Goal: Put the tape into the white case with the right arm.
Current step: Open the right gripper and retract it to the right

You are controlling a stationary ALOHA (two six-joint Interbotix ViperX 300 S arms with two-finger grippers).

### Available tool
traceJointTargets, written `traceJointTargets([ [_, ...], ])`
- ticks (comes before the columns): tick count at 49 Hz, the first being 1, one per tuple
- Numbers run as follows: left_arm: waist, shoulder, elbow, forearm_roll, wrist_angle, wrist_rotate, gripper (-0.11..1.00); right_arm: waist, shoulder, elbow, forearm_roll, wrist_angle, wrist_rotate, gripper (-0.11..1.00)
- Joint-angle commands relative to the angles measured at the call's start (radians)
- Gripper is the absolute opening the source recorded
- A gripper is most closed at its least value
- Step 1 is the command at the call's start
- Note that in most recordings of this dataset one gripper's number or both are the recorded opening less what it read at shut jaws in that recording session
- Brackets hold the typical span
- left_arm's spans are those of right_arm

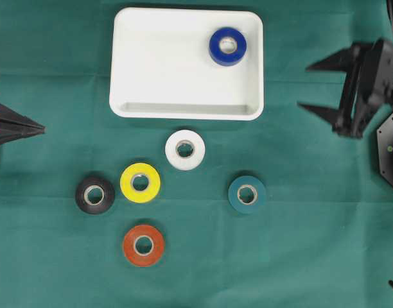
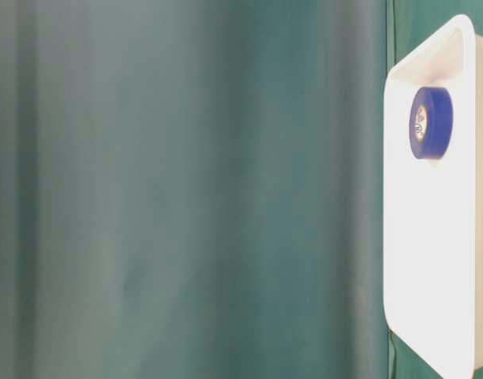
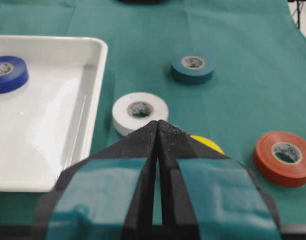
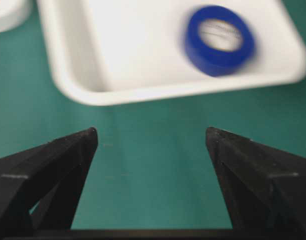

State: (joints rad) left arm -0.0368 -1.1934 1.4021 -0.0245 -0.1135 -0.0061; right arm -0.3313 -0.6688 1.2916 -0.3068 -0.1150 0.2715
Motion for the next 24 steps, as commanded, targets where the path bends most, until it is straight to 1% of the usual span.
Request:
traceJointTargets([
  [1, -0.003, 0.008, -0.011, -0.002, -0.005, 0.0, 0.0, 0.075, -0.003, -0.005, 0.003, -0.003, 0.002, 0.62],
  [9, -0.003, 0.008, -0.011, -0.002, -0.005, 0.0, 0.0, 0.184, -0.006, 0.002, 0.005, -0.003, 0.002, 0.62],
  [18, -0.003, 0.008, -0.011, -0.002, -0.005, -0.002, 0.0, 0.259, -0.006, 0.011, 0.005, -0.003, 0.002, 0.62],
  [24, -0.003, 0.008, -0.011, -0.002, -0.005, -0.002, 0.0, 0.296, -0.006, 0.02, 0.005, -0.003, 0.002, 0.62],
])
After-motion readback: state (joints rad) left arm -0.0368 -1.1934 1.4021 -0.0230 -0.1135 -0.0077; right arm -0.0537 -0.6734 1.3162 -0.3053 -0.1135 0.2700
